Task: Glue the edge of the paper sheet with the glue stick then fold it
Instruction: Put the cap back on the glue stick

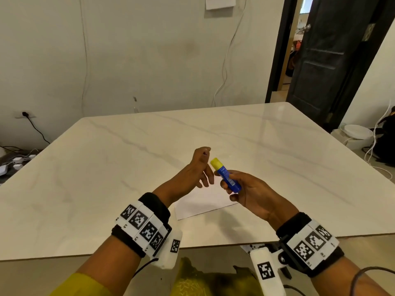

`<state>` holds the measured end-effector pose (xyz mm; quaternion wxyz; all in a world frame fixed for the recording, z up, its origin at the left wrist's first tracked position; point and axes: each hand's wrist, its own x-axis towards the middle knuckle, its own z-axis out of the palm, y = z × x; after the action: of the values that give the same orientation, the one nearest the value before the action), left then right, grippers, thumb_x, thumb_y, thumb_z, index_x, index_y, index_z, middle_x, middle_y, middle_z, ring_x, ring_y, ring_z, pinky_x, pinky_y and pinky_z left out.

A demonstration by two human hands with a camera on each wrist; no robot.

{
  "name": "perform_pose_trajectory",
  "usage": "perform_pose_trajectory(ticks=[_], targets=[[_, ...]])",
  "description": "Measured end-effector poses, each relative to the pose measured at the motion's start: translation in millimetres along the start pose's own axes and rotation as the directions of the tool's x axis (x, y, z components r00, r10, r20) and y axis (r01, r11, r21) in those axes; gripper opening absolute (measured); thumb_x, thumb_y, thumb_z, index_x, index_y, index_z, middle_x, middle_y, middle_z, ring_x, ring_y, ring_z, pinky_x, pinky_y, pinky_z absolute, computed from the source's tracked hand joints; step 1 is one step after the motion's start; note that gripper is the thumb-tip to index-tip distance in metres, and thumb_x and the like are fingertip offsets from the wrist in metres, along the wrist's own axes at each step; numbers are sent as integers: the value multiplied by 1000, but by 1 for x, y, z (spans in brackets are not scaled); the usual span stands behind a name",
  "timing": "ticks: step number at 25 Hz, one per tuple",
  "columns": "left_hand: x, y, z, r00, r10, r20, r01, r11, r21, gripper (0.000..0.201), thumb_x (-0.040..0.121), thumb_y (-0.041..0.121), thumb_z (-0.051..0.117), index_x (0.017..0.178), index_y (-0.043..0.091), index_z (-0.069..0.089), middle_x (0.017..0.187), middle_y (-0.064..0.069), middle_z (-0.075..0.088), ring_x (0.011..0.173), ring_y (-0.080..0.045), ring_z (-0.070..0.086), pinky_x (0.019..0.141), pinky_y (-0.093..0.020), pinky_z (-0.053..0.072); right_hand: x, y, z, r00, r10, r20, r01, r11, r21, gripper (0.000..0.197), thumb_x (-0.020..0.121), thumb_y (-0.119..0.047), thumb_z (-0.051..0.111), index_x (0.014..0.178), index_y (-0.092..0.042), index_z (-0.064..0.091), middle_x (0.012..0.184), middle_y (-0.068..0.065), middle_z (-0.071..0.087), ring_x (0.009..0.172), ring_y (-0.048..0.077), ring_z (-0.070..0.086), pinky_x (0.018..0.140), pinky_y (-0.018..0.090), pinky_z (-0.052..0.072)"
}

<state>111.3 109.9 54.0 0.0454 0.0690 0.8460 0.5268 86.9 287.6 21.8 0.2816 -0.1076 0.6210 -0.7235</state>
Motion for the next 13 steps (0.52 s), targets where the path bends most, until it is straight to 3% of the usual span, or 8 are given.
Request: perform_pose_trajectory(ticks=[3, 5, 7, 10, 11, 13], targets=[[30, -17, -16, 993, -73, -93, 67, 996, -62, 47, 93, 56, 13, 127, 29, 31, 77, 1, 62, 71, -16, 56, 71, -28, 41, 25, -1, -31, 993, -28, -116, 8, 986, -169, 22, 92, -14, 45, 107, -23, 59, 93, -5, 66, 84, 15, 50, 74, 29, 36], [48, -22, -30, 983, -81, -167, 75, 996, -39, 41, 94, 55, 20, 119, 29, 39, 78, 0, 64, 70, -14, 56, 69, -26, 40, 40, 0, -57, 965, -109, -238, 60, 977, -205, 23, 88, -4, 52, 104, -20, 55, 100, -2, 67, 90, 19, 55, 74, 28, 40], [74, -37, -48, 975, -87, -206, 94, 995, 25, 35, 94, 49, 29, 113, 25, 46, 81, -2, 65, 72, -13, 57, 67, -23, 41, 59, 7, -91, 896, -175, -408, 80, 967, -240, 28, 80, 9, 58, 89, -18, 55, 96, 5, 64, 91, 25, 58, 72, 25, 47], [110, -63, -73, 968, -131, -213, 179, 959, 222, 38, 91, 49, 39, 110, 19, 53, 85, -7, 67, 80, -18, 60, 75, -33, 46, 81, 27, -146, 768, -218, -602, -7, 937, -349, 39, 69, 15, 65, 62, -23, 56, 82, 5, 62, 87, 29, 59, 62, 11, 48], [120, -73, -81, 962, -160, -220, 221, 931, 291, 39, 90, 51, 40, 109, 19, 54, 86, -7, 67, 81, -20, 60, 76, -35, 46, 85, 31, -160, 731, -218, -647, -74, 917, -392, 35, 69, 12, 66, 63, -21, 57, 80, 5, 61, 86, 31, 59, 59, 9, 45], [130, -95, -89, 943, -224, -246, 312, 854, 417, 40, 89, 52, 42, 110, 19, 54, 91, -5, 65, 84, -21, 59, 77, -36, 45, 85, 34, -173, 665, -210, -717, -216, 865, -453, 24, 72, 6, 67, 74, -17, 58, 82, 10, 61, 86, 33, 57, 61, 13, 43]])
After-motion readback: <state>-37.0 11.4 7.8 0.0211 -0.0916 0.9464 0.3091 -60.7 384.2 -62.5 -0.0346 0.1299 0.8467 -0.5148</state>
